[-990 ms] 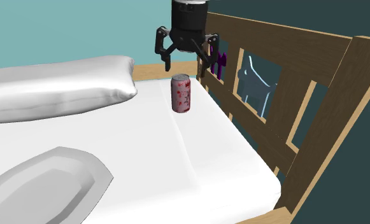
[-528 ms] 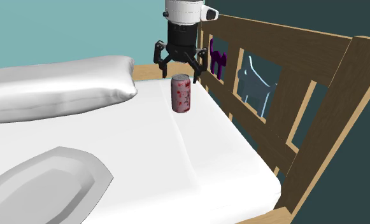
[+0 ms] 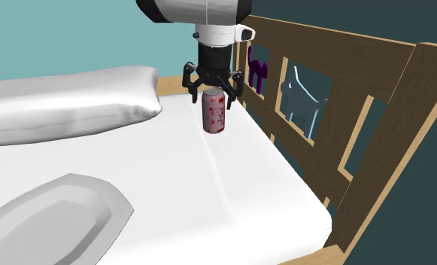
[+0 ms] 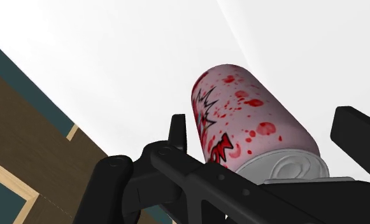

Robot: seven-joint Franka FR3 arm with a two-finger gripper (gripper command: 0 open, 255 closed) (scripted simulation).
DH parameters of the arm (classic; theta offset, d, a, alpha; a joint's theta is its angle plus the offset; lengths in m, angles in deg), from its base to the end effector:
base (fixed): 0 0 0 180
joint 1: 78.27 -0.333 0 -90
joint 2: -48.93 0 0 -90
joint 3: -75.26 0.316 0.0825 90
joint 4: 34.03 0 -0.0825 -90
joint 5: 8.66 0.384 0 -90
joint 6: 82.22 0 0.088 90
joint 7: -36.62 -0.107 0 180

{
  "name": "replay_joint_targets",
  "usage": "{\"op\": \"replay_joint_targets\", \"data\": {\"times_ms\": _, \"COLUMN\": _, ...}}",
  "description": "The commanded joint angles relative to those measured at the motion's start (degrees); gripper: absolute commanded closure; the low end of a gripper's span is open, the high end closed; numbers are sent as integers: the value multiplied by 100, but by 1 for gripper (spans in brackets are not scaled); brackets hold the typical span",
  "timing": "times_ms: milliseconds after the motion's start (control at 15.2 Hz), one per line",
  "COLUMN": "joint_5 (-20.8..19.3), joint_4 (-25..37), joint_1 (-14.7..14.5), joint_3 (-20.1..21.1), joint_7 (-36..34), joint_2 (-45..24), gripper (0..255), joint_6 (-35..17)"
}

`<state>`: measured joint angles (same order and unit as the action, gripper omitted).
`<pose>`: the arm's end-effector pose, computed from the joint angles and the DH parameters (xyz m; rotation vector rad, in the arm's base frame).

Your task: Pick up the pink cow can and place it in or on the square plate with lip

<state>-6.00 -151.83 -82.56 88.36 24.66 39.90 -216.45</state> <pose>0.5626 0.1737 0.3756 -3.0336 -0.0903 -0.1680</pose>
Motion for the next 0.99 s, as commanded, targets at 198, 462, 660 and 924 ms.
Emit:
{"op": "replay_joint_targets", "data": {"times_ms": 198, "joint_5": -4, "joint_4": -3, "joint_1": -4, "joint_3": 2, "joint_7": -7, "joint_2": -11, "gripper": 0, "joint_6": -16}}
{"op": "replay_joint_targets", "data": {"times_ms": 462, "joint_5": -4, "joint_4": -3, "joint_1": -4, "joint_3": 2, "joint_7": -7, "joint_2": -10, "gripper": 255, "joint_6": -15}}
{"op": "replay_joint_targets", "data": {"times_ms": 660, "joint_5": -5, "joint_4": -4, "joint_1": -6, "joint_3": 3, "joint_7": -11, "joint_2": -11, "gripper": 255, "joint_6": -17}}
{"op": "replay_joint_targets", "data": {"times_ms": 924, "joint_5": -4, "joint_4": -3, "joint_1": -5, "joint_3": 1, "joint_7": -7, "joint_2": -11, "gripper": 255, "joint_6": -16}}
